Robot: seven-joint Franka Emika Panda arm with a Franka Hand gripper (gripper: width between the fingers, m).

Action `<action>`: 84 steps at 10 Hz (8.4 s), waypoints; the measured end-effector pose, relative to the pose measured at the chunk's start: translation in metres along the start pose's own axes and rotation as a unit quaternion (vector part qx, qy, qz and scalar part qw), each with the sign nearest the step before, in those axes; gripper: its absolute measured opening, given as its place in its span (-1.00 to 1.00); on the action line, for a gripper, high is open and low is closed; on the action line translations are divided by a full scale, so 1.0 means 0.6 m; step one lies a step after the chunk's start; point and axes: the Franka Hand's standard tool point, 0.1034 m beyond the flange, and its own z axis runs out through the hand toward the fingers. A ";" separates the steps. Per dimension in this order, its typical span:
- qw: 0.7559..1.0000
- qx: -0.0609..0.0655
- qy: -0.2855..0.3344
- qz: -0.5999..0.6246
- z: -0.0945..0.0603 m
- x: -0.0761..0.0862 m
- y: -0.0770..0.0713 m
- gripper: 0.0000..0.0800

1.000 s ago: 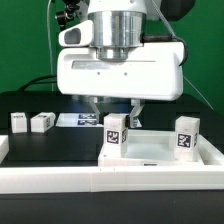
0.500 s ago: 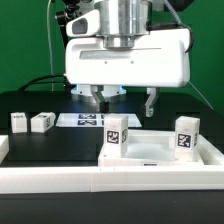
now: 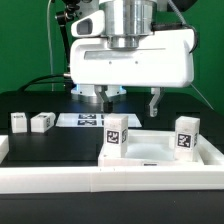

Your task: Assemble square table

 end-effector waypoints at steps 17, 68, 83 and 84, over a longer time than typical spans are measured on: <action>0.899 0.012 -0.044 0.436 0.012 -0.114 0.004 0.62; 0.940 -0.023 -0.070 -0.333 0.102 -0.092 0.183 -0.84; 0.740 -0.030 -0.062 -0.669 0.115 -0.052 0.072 -0.84; 0.741 -0.030 -0.062 -0.668 0.116 -0.051 0.075 -0.84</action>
Offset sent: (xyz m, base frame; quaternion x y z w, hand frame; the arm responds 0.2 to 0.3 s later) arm -0.0194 0.0080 0.0021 -0.0017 0.0266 0.0850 0.9960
